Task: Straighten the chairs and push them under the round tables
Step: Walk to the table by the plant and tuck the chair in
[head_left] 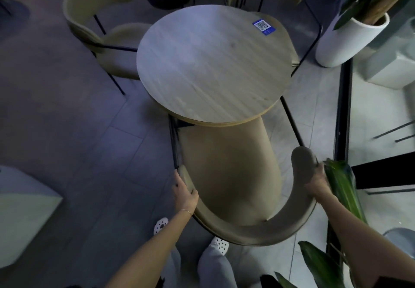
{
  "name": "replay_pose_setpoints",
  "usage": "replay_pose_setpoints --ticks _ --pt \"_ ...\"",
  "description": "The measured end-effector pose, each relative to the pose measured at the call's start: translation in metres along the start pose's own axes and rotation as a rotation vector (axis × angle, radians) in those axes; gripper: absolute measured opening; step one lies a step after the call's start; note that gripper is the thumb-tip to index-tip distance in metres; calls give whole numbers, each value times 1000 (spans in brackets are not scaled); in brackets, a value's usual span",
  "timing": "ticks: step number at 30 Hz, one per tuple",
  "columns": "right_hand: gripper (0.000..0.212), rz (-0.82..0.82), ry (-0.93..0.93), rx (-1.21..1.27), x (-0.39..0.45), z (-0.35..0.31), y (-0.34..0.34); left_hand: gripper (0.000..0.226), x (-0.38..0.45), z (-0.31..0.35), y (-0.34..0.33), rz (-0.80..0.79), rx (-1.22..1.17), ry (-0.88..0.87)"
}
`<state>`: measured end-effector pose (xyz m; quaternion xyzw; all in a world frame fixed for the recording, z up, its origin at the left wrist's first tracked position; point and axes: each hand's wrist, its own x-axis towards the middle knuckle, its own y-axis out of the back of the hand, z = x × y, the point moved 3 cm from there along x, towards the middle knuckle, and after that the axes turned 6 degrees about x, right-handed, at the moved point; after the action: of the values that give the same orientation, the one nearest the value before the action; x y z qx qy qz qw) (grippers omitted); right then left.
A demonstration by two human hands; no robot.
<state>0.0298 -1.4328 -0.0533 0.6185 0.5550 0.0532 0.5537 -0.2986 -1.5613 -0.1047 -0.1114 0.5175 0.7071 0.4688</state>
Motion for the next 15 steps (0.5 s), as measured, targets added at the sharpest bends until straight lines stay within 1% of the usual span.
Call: replay_pose_setpoints --ticks 3,4,7,10,12,15 --pt "94 -5 1 -19 -8 -1 -4 85 5 -5 6 -24 30 -41" --pt "93 -8 -26 -6 -12 -1 -8 84 7 -8 10 -29 40 -50" --pt "81 -60 -85 27 -30 5 -30 84 19 -19 28 -41 65 -81" --pt "63 -61 -177 127 -49 13 -57 84 33 -34 52 -72 114 -123" --pt "52 -110 -256 80 -70 17 -75 84 45 -45 70 -99 151 -161" --pt "48 -153 -308 37 -105 17 -103 85 64 -61 100 -137 220 -226"
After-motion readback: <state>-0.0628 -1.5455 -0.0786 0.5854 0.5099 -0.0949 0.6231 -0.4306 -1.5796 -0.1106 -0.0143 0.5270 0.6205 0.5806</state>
